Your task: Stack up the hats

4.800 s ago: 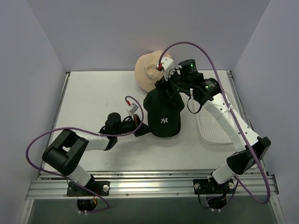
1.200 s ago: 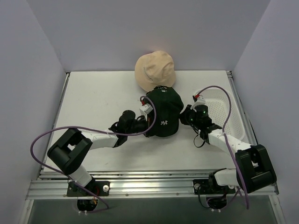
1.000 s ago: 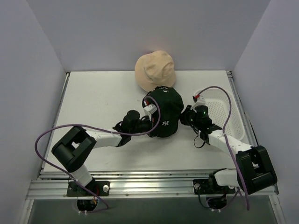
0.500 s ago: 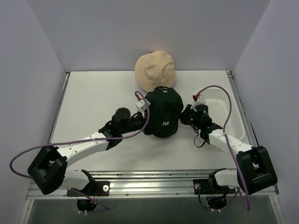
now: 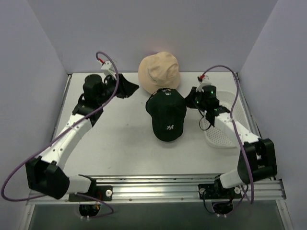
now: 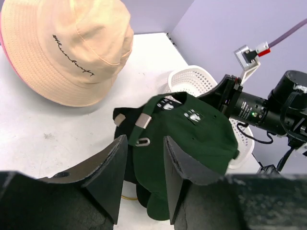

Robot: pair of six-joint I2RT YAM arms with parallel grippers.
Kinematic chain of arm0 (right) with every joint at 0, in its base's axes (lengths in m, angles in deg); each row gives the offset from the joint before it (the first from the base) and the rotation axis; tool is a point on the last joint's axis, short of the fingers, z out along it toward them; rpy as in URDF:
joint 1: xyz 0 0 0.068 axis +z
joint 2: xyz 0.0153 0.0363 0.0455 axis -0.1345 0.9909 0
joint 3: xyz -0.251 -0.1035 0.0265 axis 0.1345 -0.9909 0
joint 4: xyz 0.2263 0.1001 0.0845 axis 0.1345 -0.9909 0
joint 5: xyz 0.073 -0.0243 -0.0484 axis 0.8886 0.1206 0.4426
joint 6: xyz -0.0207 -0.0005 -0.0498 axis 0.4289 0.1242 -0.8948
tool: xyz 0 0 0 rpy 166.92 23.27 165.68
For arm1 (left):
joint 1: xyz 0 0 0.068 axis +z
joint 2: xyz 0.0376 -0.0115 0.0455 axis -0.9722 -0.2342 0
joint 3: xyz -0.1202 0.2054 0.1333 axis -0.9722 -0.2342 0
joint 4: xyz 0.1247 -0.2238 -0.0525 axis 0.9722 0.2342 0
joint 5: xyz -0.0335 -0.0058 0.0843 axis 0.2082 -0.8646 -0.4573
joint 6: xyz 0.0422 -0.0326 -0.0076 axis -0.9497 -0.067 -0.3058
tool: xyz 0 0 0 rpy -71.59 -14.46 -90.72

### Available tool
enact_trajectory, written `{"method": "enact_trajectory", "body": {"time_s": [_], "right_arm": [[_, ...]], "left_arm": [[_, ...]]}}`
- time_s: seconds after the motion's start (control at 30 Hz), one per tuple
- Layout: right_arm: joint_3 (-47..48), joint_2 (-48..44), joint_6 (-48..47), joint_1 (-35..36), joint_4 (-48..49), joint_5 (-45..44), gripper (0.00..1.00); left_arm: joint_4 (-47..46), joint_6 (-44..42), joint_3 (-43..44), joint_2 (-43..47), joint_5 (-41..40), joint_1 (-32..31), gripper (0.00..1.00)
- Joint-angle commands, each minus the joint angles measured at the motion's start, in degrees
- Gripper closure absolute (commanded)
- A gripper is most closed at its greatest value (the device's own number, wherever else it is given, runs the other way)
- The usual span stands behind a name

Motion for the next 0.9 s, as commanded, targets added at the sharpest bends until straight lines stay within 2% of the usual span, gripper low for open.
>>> {"method": "enact_trajectory", "body": {"time_s": [0.0, 0.1, 0.23, 0.33, 0.43, 0.57, 0.63, 0.77, 0.87], "right_arm": [[8.71, 6.38, -4.58, -0.22, -5.41, 4.67, 1.00], [12.78, 10.87, -5.73, -0.22, -7.00, 5.20, 1.00], [21.72, 15.26, -8.10, -0.57, -10.86, 4.94, 1.00], [26.05, 17.11, -8.89, -1.53, -13.85, 4.68, 1.00], [26.85, 16.86, -7.93, -2.85, -15.78, 3.45, 0.99], [27.12, 13.61, -6.00, -5.57, -19.47, -0.86, 0.85], [27.12, 11.77, -3.37, -7.42, -21.84, -2.44, 0.74], [20.46, 0.35, 0.85, -7.69, -21.50, -3.24, 0.64], [11.58, -10.54, 5.34, -6.90, -19.23, -3.59, 0.58]], "left_arm": [[5.76, -0.48, 5.61, -6.78, 6.43, 1.94, 0.55], [2.52, 0.40, 6.15, -10.92, 8.62, 2.29, 0.55], [-7.84, 1.63, 4.74, -14.97, 12.84, 1.94, 0.52], [-10.40, -0.03, 5.97, -17.87, 16.52, 1.50, 0.46], [-11.99, -1.17, 7.55, -20.07, 18.82, 0.80, 0.46], [-12.34, -3.20, 8.17, -21.74, 19.00, -1.04, 0.44], [-13.13, -2.94, 7.82, -22.71, 18.65, -1.49, 0.44], [-15.33, -2.06, 6.77, -24.47, 18.74, -2.28, 0.44], [-15.86, -2.32, 6.15, -25.70, 18.12, -3.16, 0.44]]}}
